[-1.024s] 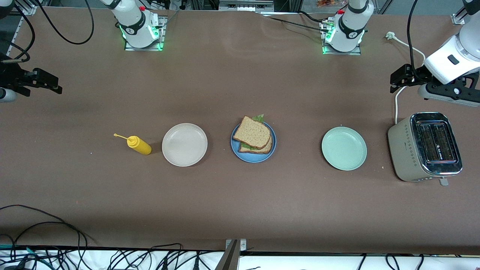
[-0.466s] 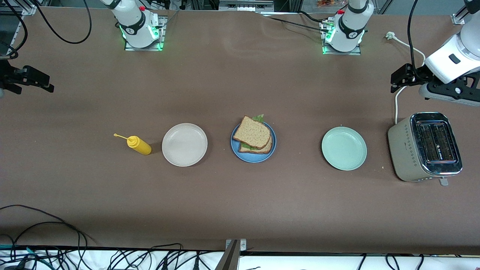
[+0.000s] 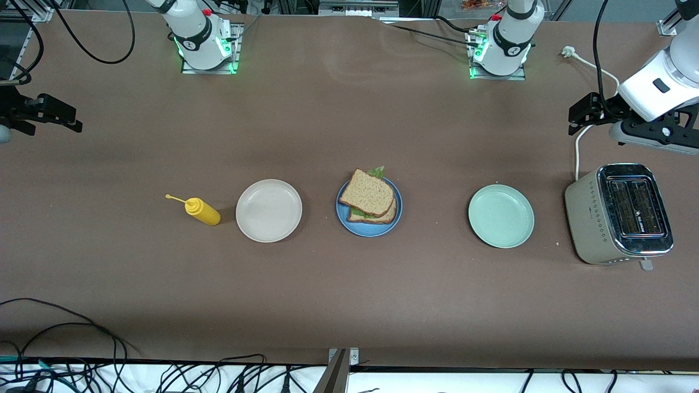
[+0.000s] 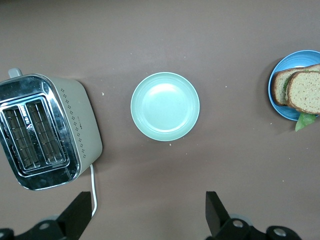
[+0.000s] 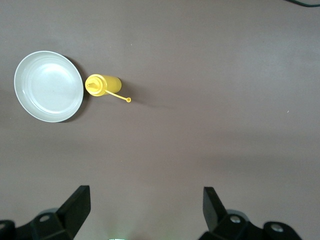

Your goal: Make sandwich in blue plate with both arms

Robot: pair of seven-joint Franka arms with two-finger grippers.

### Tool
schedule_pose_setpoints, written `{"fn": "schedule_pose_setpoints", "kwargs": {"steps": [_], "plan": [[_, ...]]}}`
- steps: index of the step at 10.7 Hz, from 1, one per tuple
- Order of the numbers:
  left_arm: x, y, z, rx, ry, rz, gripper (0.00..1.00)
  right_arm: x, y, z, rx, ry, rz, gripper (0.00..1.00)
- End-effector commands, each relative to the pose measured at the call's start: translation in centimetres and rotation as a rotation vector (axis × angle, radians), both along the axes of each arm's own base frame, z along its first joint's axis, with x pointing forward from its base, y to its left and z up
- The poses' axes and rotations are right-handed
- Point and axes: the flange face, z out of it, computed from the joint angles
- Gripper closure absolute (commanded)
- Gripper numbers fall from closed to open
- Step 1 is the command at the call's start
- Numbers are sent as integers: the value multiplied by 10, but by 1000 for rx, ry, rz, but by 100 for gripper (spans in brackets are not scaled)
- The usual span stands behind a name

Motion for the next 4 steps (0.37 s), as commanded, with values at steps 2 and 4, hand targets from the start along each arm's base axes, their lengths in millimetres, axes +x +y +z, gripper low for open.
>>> {"fn": "schedule_pose_setpoints", "kwargs": {"steps": [2,4], "plan": [[-2,0,7,-13,2,9,0,-3,2,6,-17,10,-4,0],[-2,0,7,-13,3,9,0,-3,2,7,-17,8,-2,0]]}}
